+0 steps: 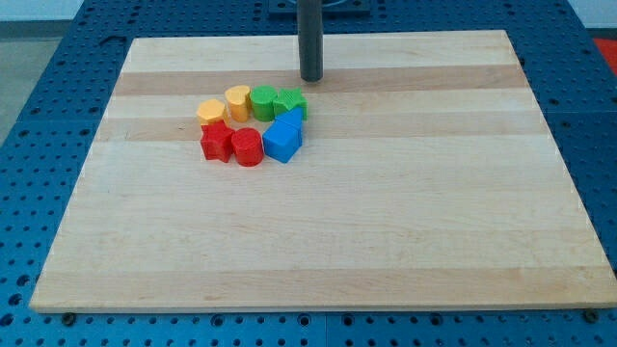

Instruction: Point your arm to the right of green star

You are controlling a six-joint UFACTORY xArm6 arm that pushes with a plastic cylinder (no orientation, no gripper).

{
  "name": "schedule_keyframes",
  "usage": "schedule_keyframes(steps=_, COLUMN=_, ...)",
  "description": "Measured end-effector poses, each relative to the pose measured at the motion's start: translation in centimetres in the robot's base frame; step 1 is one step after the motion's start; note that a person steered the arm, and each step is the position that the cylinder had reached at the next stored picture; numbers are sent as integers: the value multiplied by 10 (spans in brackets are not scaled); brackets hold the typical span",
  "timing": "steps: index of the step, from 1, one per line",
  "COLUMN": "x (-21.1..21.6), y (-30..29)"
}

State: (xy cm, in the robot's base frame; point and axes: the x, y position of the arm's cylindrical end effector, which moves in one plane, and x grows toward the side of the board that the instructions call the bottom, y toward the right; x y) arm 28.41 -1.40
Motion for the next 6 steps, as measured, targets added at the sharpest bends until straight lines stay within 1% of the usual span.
schedule_keyframes(steps=1, x=-18, y=3)
schedule_keyframes(steps=2, x=-25, y=28)
schedule_keyframes(steps=3, x=-8, y=57)
schedule_keyframes(steps=4, x=1, y=113)
schedule_keyframes(steps=5, x=30, y=151)
schedule_keyframes(steps=6, x=50, y=158)
